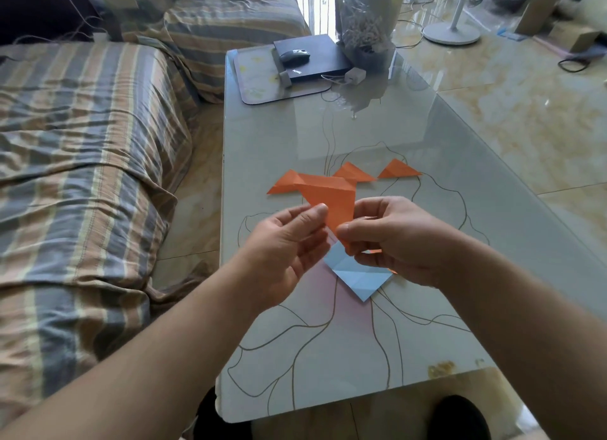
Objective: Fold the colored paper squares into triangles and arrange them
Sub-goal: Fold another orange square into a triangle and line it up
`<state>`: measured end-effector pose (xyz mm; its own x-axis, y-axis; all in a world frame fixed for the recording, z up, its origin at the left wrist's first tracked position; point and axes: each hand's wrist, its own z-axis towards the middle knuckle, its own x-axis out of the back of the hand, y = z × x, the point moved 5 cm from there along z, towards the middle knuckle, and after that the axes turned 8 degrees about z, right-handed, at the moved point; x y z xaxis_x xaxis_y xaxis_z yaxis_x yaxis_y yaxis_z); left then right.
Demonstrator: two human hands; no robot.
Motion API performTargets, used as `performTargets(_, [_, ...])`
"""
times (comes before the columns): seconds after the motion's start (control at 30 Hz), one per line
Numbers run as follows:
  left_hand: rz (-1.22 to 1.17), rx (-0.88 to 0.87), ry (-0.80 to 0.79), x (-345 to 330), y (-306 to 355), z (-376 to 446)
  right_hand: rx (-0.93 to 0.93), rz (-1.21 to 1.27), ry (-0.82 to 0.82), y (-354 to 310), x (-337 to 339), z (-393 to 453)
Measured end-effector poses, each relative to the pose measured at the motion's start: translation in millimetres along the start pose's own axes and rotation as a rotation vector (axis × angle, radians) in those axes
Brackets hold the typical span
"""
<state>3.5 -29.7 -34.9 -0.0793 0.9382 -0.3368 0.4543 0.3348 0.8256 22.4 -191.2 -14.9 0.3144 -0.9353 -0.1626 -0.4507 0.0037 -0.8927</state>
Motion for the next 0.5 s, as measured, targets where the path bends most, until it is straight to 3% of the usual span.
performTargets(0.13, [0.155,0.014,0.006,-6.0,-11.4,-1.4,0.020,0.028,0.045,2.8,-0.8,1.3])
performTargets(0.5, [0.115,-0.031,0.103,-0.5,-3.1,-1.8,0.017,0.028,0.045,0.1,-2.7,1.3])
